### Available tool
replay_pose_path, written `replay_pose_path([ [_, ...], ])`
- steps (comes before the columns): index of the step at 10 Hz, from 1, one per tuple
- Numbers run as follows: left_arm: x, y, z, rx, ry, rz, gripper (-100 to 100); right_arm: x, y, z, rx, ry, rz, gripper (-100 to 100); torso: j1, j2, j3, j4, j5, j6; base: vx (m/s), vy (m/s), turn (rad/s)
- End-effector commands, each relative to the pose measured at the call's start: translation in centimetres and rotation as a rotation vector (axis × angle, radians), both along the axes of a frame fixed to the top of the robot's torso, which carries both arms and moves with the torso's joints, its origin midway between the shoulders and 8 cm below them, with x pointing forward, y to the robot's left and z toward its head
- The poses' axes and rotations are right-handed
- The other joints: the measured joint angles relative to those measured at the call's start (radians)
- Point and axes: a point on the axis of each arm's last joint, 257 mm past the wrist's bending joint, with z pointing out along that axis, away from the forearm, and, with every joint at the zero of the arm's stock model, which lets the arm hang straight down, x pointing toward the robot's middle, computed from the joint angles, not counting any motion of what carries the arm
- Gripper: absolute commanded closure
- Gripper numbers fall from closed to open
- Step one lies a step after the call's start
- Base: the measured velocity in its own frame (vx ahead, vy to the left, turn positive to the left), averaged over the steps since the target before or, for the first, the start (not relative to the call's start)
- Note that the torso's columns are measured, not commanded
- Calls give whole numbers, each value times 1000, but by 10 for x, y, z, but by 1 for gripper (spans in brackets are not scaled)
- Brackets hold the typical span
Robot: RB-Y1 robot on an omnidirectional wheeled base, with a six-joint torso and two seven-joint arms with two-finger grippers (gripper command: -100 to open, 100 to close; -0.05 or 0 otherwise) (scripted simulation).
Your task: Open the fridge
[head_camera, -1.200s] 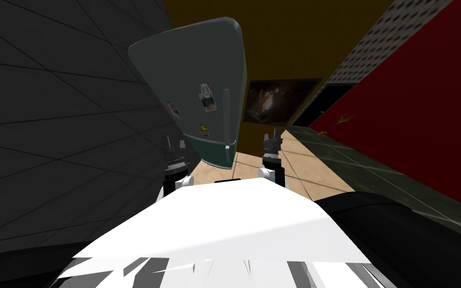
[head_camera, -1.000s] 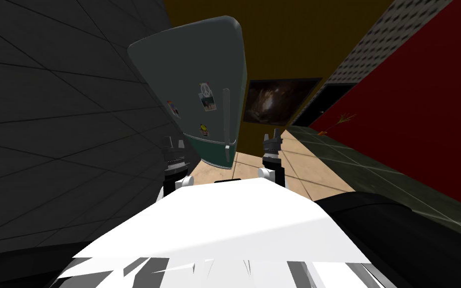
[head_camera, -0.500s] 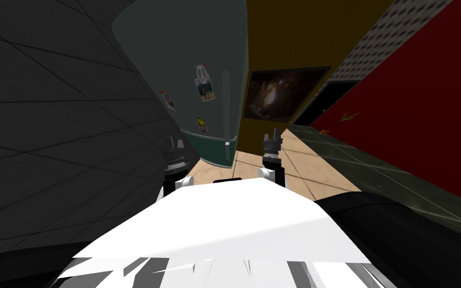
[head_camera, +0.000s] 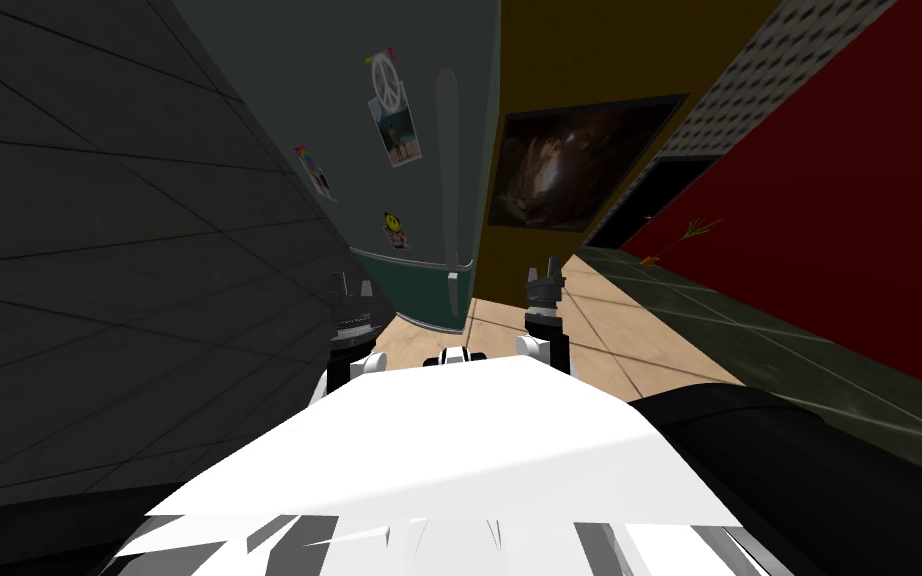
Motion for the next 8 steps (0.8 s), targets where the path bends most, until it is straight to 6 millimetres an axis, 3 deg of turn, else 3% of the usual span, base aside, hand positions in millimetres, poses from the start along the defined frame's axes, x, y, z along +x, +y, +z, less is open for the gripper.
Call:
replay_pose_path([
  [1,6,-9,-10,51,14,-29,-100,0,0,0,0,0,0,0,0,2,-4,3,0,0,39,-50,-66],
  [8,25,-29,-50,85,46,-64,-100,0,0,0,0,0,0,0,0,5,-5,4,0,0,56,-57,-79],
])
